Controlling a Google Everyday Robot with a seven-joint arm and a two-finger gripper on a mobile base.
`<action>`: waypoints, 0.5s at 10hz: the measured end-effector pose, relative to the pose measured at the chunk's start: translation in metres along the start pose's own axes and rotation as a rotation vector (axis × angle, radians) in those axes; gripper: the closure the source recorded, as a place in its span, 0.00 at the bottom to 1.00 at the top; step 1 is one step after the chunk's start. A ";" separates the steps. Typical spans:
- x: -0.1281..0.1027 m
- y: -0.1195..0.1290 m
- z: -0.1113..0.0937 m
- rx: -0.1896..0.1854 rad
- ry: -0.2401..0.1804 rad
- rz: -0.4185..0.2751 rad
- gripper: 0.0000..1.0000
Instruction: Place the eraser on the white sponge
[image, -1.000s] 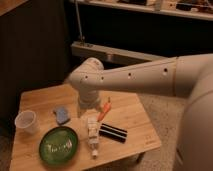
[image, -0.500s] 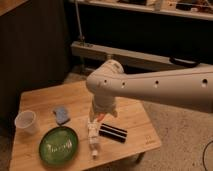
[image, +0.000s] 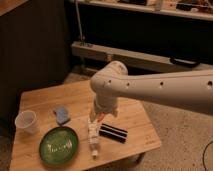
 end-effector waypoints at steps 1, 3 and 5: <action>0.001 -0.009 0.009 -0.096 -0.014 -0.053 0.35; 0.007 -0.028 0.030 -0.281 -0.035 -0.155 0.35; 0.006 -0.033 0.035 -0.312 -0.027 -0.158 0.35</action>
